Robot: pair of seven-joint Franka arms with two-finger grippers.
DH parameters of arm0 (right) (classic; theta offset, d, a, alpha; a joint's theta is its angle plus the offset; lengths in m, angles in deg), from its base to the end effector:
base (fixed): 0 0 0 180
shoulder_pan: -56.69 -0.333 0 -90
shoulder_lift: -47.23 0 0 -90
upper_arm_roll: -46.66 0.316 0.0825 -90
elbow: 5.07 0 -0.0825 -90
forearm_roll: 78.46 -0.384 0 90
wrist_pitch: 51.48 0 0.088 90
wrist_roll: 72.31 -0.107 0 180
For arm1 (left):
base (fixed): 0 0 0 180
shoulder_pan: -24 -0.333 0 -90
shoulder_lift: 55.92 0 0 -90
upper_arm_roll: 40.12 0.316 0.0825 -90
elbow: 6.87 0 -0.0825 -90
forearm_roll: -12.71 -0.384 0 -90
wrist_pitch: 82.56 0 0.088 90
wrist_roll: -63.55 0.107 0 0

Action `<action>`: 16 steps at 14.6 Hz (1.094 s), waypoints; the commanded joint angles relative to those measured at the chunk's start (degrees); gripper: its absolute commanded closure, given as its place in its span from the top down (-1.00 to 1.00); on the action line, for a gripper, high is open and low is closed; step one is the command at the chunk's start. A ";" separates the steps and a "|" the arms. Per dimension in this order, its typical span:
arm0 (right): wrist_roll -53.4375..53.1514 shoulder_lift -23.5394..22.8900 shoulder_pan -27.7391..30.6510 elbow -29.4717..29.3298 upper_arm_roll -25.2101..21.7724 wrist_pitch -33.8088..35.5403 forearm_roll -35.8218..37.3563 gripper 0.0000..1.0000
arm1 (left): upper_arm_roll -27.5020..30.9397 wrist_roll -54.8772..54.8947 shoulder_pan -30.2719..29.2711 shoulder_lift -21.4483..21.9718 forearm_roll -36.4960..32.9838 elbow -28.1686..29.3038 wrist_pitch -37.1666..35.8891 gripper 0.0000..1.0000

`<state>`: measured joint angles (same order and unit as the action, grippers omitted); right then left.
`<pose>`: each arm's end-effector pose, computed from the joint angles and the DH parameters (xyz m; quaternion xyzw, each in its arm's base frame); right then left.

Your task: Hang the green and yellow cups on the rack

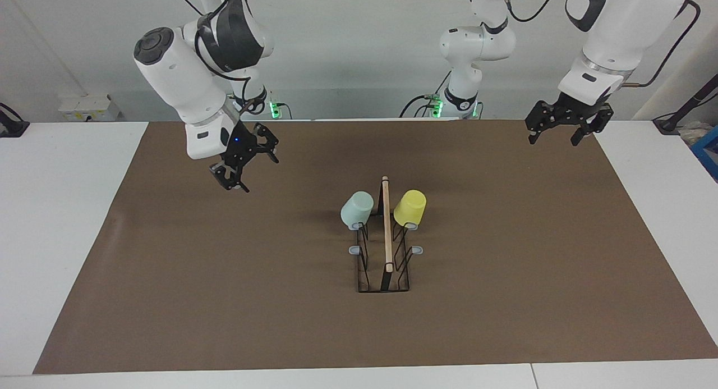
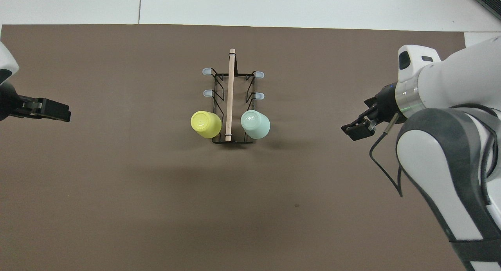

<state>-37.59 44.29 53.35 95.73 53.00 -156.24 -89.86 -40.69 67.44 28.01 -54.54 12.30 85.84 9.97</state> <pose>0.5706 0.1124 0.5297 -0.9303 -0.3531 -0.0302 0.0948 0.5492 -0.0433 0.6193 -0.9972 0.0740 -0.0105 0.0036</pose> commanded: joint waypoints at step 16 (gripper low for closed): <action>-34.01 6.36 3.96 -1.04 0.25 14.06 4.99 1.00 | 0.13 2.35 -0.84 0.83 1.72 0.19 -0.50 1.00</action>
<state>-70.15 49.47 57.28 94.40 52.83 -142.06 -85.54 -40.49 68.60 27.93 -54.54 12.45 85.83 9.96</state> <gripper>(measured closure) 0.000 0.000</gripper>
